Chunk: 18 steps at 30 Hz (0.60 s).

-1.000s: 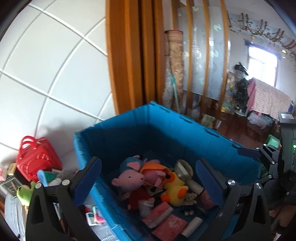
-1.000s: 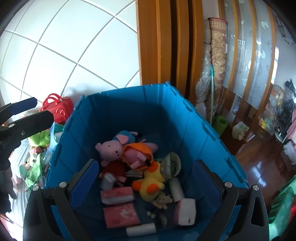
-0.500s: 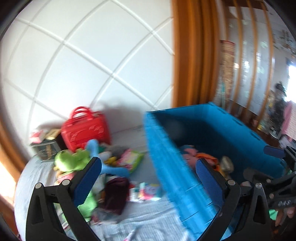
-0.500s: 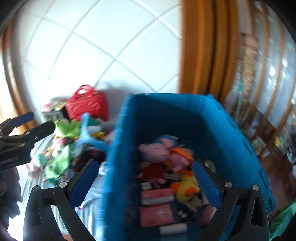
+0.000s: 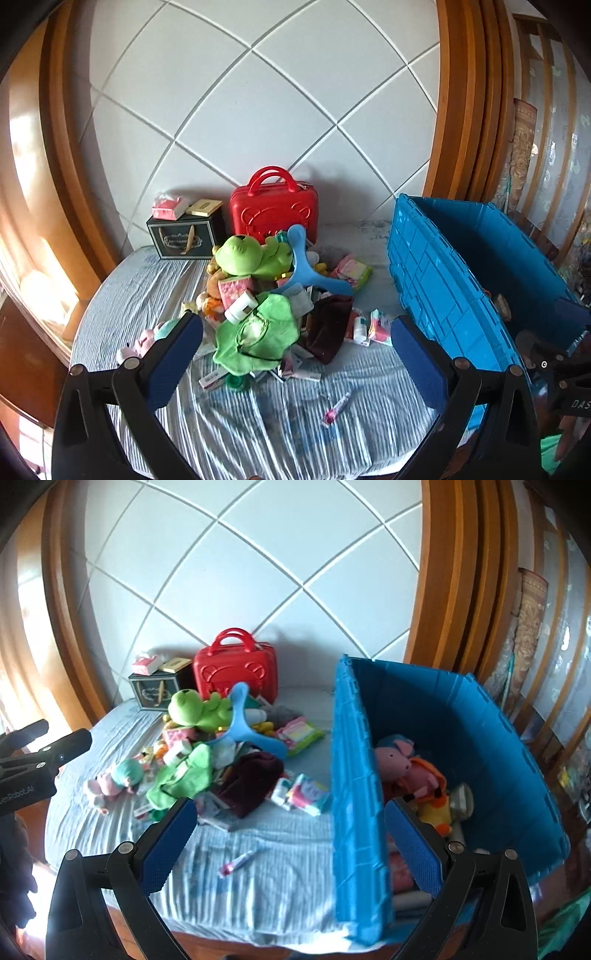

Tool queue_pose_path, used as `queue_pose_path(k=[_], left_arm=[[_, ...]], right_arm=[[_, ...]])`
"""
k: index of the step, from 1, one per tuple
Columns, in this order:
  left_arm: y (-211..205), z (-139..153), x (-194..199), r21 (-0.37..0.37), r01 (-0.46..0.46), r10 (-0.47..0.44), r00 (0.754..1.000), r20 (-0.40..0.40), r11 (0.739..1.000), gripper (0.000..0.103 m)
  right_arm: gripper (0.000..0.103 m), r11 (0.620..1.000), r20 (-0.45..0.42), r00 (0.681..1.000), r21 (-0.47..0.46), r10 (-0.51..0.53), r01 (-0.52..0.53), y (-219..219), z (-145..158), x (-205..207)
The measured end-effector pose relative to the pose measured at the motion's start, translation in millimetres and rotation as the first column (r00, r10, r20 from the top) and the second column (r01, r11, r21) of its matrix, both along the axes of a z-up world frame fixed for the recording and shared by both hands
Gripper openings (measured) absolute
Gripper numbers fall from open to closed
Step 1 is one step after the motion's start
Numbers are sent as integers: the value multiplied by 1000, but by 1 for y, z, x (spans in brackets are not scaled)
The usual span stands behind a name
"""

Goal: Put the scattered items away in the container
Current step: 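Move both grippers back away from the crate over the bed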

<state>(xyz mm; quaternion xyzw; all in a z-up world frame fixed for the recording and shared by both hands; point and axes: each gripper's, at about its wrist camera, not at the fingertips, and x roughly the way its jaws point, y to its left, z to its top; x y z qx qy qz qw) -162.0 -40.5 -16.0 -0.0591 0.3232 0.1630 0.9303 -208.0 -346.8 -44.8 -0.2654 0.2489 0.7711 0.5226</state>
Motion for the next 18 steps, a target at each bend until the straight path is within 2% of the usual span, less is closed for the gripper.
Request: queue_pose_path(k=[2, 5, 14, 18], left_arm=[[2, 1, -10, 3, 41, -41, 999, -6, 999, 103], [8, 1, -27, -1, 39, -39, 999, -19, 999, 103], [-1, 8, -51, 11, -50, 51, 999, -20, 999, 103], [-10, 1, -54, -22, -68, 67, 997, -48, 997, 103]], right_arm=[[103, 1000, -1, 1000, -11, -6, 6, -11, 1, -7], [103, 1000, -3, 1000, -17, -7, 7, -25, 3, -11], [103, 1000, -11, 1000, -17, 24, -25, -37, 5, 6], [103, 999, -17, 999, -21, 35, -35, -36, 2, 22]])
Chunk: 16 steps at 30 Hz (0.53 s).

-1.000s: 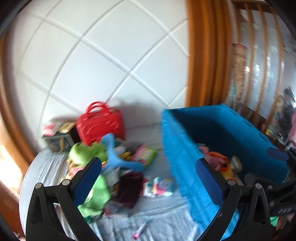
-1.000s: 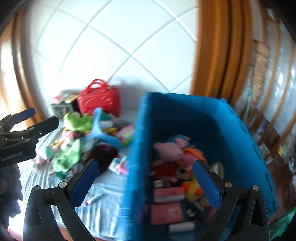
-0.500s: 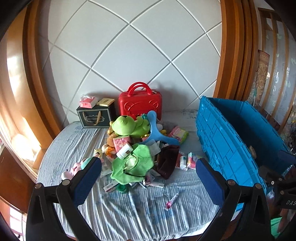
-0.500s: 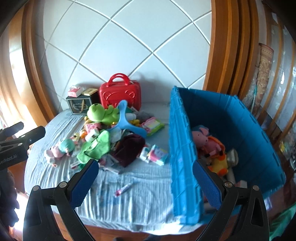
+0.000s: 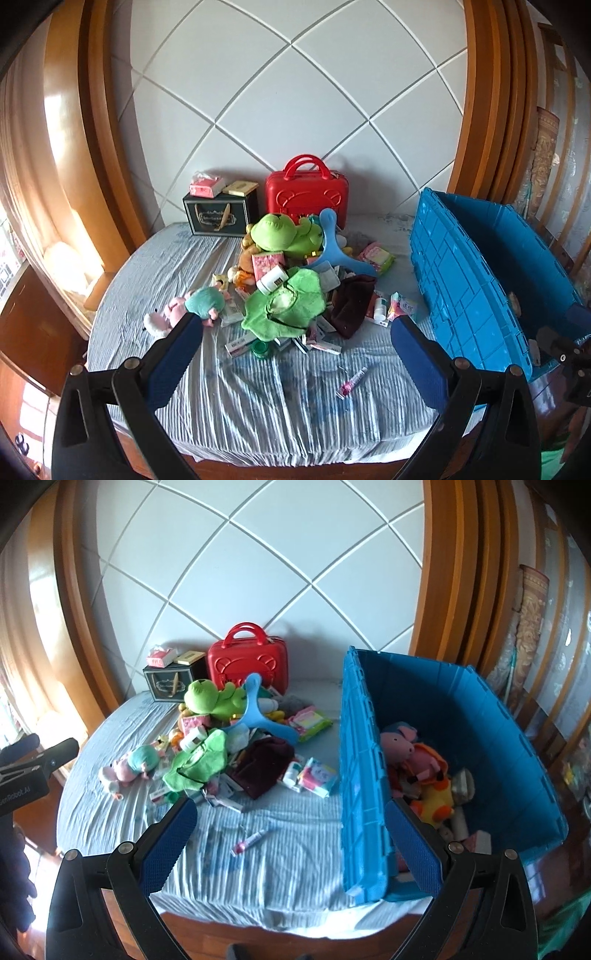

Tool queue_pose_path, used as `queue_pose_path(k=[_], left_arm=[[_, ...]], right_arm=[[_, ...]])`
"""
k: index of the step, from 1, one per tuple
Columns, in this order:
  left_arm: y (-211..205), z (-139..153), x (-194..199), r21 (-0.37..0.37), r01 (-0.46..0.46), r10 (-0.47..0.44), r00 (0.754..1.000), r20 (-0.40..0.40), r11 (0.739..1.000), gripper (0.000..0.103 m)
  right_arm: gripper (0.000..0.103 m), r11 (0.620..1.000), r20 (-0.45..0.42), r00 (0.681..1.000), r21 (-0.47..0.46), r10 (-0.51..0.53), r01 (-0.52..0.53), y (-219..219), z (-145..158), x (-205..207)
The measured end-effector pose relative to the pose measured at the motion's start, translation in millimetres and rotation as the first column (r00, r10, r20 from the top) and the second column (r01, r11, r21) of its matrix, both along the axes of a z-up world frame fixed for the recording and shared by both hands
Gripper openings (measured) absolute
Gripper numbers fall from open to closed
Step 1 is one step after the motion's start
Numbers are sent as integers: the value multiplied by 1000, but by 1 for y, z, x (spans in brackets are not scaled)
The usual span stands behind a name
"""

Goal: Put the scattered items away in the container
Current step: 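Move both grippers back away from the crate over the bed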

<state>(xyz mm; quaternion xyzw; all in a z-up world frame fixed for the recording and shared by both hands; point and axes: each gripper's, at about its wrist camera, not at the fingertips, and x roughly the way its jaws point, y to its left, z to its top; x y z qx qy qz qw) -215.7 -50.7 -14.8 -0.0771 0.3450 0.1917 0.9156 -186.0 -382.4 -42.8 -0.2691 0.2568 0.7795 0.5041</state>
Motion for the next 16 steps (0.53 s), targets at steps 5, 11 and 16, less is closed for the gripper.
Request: queue_pose_path(k=[5, 11, 16], left_arm=[[-14, -5, -1, -11, -26, 26, 999, -30, 1000, 103], [-33, -2, 1, 65, -67, 67, 998, 3, 996, 103], [-44, 0, 9, 65, -36, 36, 999, -4, 997, 103]], right_arm=[[103, 1000, -7, 1000, -4, 16, -16, 1, -5, 14], [103, 1000, -8, 1000, -7, 28, -28, 2, -7, 23], [103, 1000, -5, 1000, -1, 28, -28, 4, -7, 29]])
